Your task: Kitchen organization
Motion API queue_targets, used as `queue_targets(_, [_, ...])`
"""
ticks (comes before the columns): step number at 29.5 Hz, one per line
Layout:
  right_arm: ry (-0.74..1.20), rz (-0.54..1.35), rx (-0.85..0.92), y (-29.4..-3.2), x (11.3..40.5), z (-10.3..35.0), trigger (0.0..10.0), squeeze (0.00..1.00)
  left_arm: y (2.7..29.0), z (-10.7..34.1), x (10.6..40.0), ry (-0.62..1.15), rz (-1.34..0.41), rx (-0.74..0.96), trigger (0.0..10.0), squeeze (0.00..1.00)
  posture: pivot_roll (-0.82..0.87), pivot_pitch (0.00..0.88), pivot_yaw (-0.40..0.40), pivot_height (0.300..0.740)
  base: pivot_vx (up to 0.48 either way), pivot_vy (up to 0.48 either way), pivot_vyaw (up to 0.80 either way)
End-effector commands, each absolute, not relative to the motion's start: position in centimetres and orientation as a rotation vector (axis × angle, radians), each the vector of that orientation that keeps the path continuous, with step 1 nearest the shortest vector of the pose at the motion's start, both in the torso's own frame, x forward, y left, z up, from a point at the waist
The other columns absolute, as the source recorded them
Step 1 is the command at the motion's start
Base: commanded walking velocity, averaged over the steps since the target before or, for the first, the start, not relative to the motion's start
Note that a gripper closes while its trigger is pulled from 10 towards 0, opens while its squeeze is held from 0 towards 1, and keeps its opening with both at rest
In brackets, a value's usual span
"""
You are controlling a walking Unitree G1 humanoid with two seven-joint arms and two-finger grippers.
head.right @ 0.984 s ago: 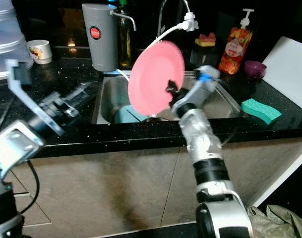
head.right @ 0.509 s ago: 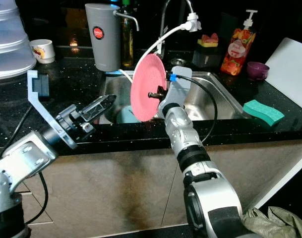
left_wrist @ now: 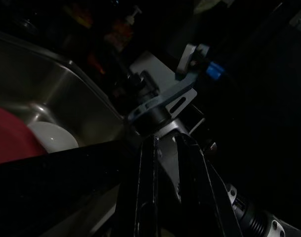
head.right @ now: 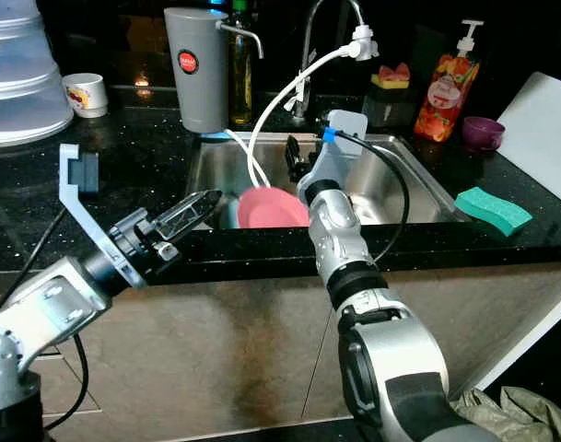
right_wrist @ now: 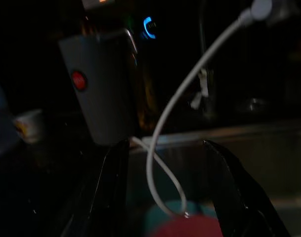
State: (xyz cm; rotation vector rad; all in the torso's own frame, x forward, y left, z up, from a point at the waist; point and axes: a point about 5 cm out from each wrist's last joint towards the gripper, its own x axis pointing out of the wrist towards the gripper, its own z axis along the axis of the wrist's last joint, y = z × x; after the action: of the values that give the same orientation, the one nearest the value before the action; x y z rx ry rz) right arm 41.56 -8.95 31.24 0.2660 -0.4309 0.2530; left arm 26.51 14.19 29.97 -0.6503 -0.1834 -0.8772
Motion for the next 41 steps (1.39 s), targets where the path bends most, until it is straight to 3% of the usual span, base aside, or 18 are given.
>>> queue_targets(1, [-0.51,0.267,0.293,-9.5,41.2,32.5,10.0,0.0,13.9,29.8,26.1,-0.185,-0.897,-0.634,10.0,0.0,0.17,0.15,-0.087,0.74,0.0,0.0,0.0])
queue_targets(5, [-0.685,0.386,0.415,-10.4,38.7,35.3,10.0,0.0,13.9,29.1,25.7,-0.153,-0.913,-0.626,10.0,0.0,0.16,0.159,-0.083,0.74,0.0,0.0,0.0])
queue_targets(11, [-0.695,0.564,0.529,-10.9,36.1,35.3,10.0,0.0,13.8,28.8,25.7,-0.14,-0.92,-0.618,10.0,0.0,0.15,0.166,-0.077,0.74,0.0,0.0,0.0])
queue_targets(22, [-0.448,0.938,0.547,-12.2,31.2,29.5,10.0,0.0,14.3,29.2,25.4,-0.128,-1.018,-0.575,10.0,0.0,0.13,0.18,-0.076,0.74,0.0,0.0,0.0])
queue_targets(28, [-0.315,0.999,0.524,-12.2,30.3,27.3,10.0,0.0,13.8,28.2,24.8,-0.057,-1.107,-0.579,10.0,0.0,0.12,0.19,-0.081,0.74,0.0,0.0,0.0])
queue_targets(41, [-0.086,1.033,0.512,-12.1,29.5,22.0,10.0,0.0,13.1,24.3,24.1,0.112,-1.087,-0.604,10.0,0.0,0.12,0.196,-0.086,0.74,0.0,0.0,0.0])
